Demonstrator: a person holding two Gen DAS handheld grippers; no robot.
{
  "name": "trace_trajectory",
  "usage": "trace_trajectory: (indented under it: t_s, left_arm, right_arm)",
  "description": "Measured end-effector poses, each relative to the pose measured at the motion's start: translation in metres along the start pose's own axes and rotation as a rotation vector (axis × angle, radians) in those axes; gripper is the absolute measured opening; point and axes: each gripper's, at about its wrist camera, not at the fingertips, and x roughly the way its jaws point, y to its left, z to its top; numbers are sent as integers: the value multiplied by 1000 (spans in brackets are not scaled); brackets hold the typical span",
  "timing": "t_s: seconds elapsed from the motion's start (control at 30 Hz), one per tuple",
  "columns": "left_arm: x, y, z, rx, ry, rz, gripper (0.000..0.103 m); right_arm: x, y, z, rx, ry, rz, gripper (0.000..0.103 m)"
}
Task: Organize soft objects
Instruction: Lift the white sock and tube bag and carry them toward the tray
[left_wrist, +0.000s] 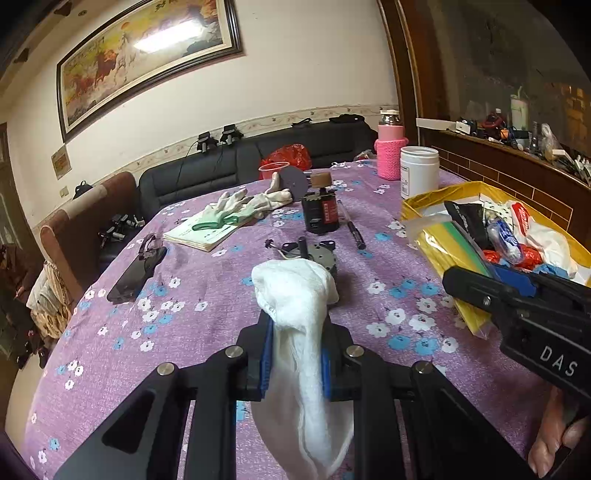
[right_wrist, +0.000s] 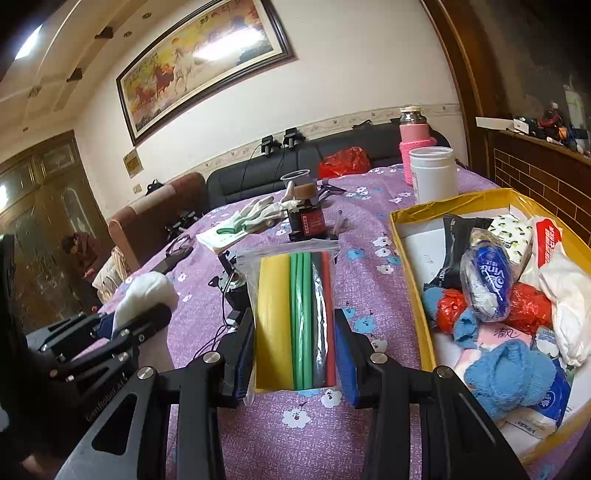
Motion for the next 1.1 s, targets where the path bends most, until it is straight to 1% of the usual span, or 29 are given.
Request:
trace_trajectory:
  t_s: [0.13,0.33,0.5,0.57,0.63,0.7,0.77,0.93,1.0,1.03,1.1]
  left_arm:
    - [-2,-6,3,8,0,-4,20]
    - [-3,-18,16,16,-12,-30,20]
    - [-4,-38,30,28,-17,-77,20]
    - [-4,-46,37,31,-20,-105,20]
    - [-5,-58,46,41,-28,-133,20]
    - [-4,-70,55,46,-30,-163,20]
    - [-3,-80,64,45,-34,-195,20]
    - [1,-112,85,57,-40,-252,20]
    - [7,-128,92,51,-21,-296,20]
    - [12,-137,95,38,-4,-338,20]
    - [23,-153,97,35,27,-381,20]
  right_arm:
    - [-6,-5,2,20,-18,-2,42]
    - [-13,-19,5,82,-43,-11,42]
    - [-18,-33,10,153,-56,-30,42]
    - [-27,-42,15,197,-70,-29,42]
    - [-37,-49,22,213,-87,-34,42]
    - [-51,-59,33,225,-111,-66,42]
    - [-62,-73,45,242,-136,-80,42]
    - [-77,-109,70,302,-190,-150,42]
    - [-78,-128,80,320,-208,-205,42]
    - [-77,-134,83,319,-209,-230,42]
    - [-73,-156,83,348,-191,-285,42]
